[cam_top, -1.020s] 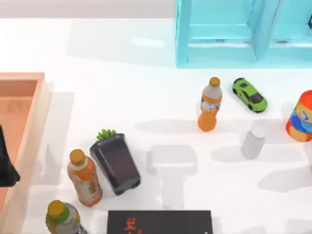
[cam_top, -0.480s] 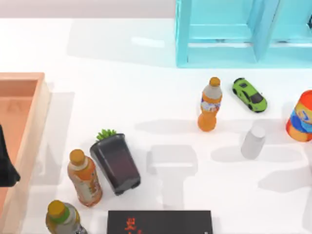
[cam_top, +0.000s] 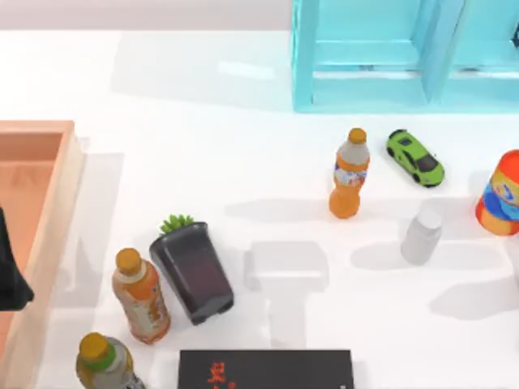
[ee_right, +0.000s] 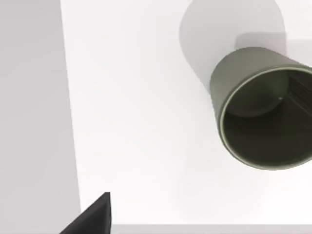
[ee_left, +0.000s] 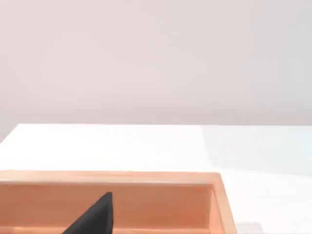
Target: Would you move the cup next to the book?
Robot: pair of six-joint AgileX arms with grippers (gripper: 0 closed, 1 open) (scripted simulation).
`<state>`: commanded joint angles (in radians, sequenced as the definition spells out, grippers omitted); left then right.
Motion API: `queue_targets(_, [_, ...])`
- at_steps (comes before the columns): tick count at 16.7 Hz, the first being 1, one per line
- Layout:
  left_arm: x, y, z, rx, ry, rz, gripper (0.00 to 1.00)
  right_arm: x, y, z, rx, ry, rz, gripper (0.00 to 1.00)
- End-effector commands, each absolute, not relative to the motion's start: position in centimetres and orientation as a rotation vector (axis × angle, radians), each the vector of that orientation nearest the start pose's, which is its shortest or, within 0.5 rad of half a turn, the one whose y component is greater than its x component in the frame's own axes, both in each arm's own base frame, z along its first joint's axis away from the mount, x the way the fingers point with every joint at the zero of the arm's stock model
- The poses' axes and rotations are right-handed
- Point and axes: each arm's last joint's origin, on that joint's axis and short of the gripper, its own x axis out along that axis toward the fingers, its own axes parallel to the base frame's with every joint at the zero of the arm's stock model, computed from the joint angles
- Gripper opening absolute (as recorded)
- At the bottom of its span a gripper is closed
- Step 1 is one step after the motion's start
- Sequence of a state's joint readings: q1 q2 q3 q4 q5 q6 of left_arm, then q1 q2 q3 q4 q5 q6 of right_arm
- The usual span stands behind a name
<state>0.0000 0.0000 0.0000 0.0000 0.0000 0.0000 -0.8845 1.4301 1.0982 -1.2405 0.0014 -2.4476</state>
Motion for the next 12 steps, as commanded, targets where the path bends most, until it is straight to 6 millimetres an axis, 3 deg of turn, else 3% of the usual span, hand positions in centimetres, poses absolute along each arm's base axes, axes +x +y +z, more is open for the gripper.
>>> queue_targets(4, [10.6,-0.1,16.0,0.000,0.000,0.000,1.00,15.4,-18.3,23.8,-1.204,1.215,1.204,1.00])
queue_targets(6, [10.6,-0.1,16.0,0.000,0.000,0.000,1.00,15.4,-18.4,22.8,-1.198,1.215,1.207,1.00])
queue_targets(12, [10.6,-0.1,16.0,0.000,0.000,0.000,1.00,15.7,-18.8,16.3,-1.208,1.216,1.196,1.00])
